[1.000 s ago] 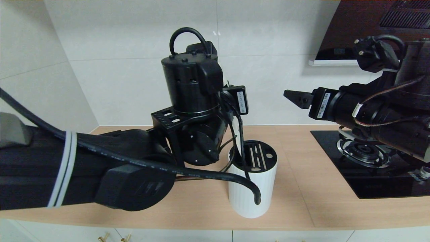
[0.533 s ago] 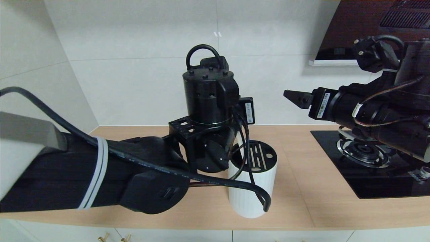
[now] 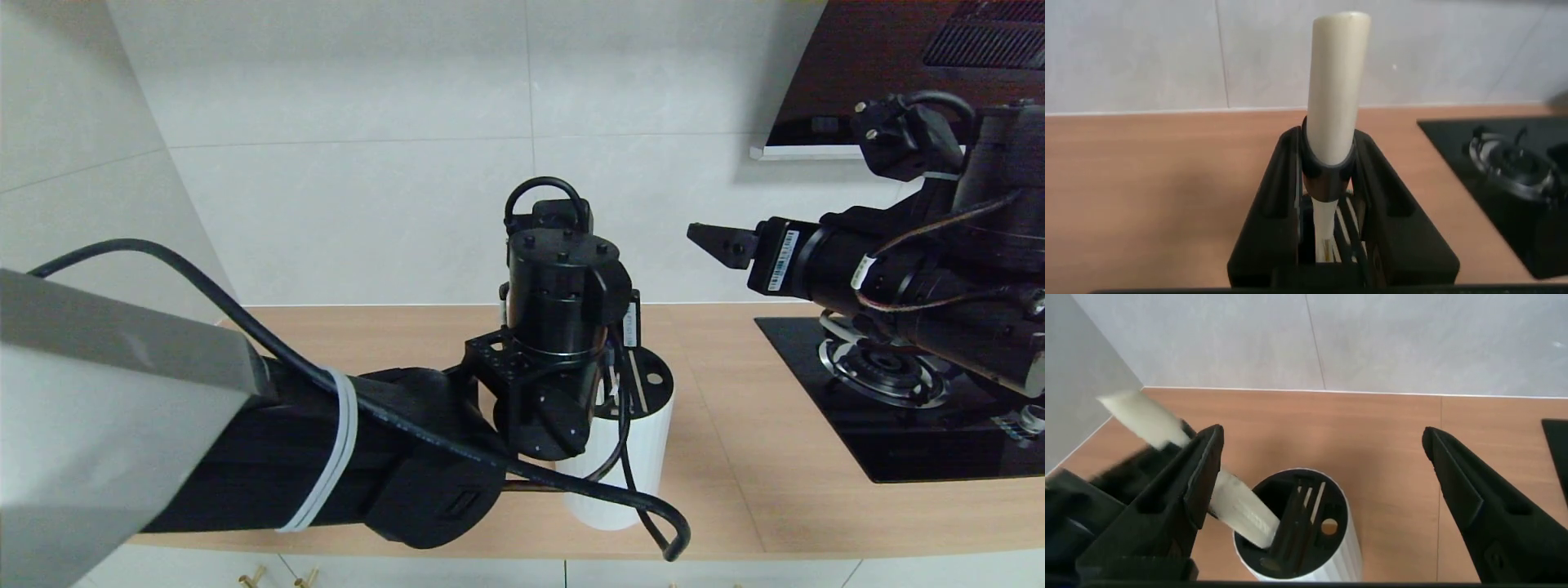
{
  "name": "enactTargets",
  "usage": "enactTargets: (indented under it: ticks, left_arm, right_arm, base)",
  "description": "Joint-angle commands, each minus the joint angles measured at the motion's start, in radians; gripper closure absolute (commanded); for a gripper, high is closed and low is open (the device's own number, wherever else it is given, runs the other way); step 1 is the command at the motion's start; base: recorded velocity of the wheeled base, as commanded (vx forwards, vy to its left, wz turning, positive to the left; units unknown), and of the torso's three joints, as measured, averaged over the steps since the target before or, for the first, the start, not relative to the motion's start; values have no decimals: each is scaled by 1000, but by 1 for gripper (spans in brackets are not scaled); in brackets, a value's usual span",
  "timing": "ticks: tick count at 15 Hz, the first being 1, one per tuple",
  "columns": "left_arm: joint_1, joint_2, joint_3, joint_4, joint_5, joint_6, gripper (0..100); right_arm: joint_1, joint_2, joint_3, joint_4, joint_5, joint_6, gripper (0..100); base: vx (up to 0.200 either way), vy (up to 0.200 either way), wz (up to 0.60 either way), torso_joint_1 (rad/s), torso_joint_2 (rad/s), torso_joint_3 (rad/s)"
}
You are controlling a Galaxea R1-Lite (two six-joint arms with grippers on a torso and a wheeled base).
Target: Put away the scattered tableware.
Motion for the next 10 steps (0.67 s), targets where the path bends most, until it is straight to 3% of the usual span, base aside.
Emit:
enactTargets:
  ticks: [1, 10]
  left_arm:
    - [-4, 36, 6, 0, 1, 0, 100]
    - [-11, 137, 14, 17, 5, -2, 100]
  right_arm:
    - [1, 7, 0, 0, 0, 0, 0]
    - [1, 11, 3, 0, 0, 0, 0]
  base:
    - [0, 0, 0, 0, 0, 0]
    - [0, 0, 0, 0, 0, 0]
